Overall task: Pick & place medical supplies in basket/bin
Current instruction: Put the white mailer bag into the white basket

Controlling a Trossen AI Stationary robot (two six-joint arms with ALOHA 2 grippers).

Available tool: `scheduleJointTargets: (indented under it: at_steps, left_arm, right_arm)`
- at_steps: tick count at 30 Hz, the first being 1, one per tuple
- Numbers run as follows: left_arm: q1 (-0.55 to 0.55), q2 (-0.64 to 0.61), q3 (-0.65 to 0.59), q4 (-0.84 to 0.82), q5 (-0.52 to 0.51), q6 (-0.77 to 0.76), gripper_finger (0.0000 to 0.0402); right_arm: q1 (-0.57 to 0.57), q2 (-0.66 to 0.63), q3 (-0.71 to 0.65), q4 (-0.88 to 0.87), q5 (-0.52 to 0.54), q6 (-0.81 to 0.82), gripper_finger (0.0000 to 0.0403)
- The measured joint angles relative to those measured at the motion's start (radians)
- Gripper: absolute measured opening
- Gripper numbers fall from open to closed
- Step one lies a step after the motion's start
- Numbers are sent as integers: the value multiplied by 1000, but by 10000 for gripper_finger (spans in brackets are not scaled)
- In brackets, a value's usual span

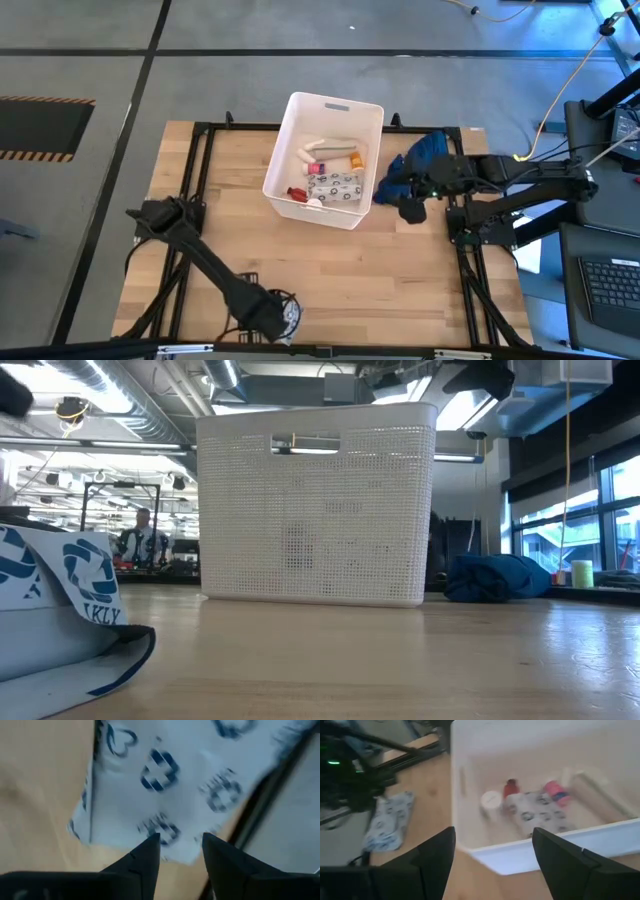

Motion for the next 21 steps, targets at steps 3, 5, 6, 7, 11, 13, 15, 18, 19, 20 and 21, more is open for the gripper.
scheduleJointTargets:
  at_steps: [3,5,6,7,11,13,15,18,19,20,21]
  left_arm:
    - [12,44,0,-1,-2,35,127]
    - [22,67,2,-16,10,80,120]
    - [28,76,3,-20,15,102,116]
    - [36,84,5,-24,21,128,113]
    - [73,99,5,-51,27,242,103]
    - [95,99,5,-63,-10,296,98]
    - [120,99,4,-66,-56,354,94]
    - [156,99,5,-64,-114,444,88]
    - [167,99,5,-64,-131,476,86]
    - [179,99,5,-64,-150,509,85]
    - [190,99,9,-66,-173,545,83]
  right_arm:
    - [17,0,0,-1,-68,3,265]
    - [32,0,0,-4,-108,29,265]
    - [41,0,0,-8,-128,51,265]
    - [50,0,0,-17,-153,82,265]
    - [97,0,0,-72,-261,260,265]
    - [132,1,0,-96,-264,332,265]
    - [167,4,0,-109,-249,391,265]
    - [212,21,0,-108,-239,449,265]
    - [224,32,0,-107,-238,469,265]
    - [235,47,0,-107,-238,478,265]
    - [246,65,0,-107,-238,497,265]
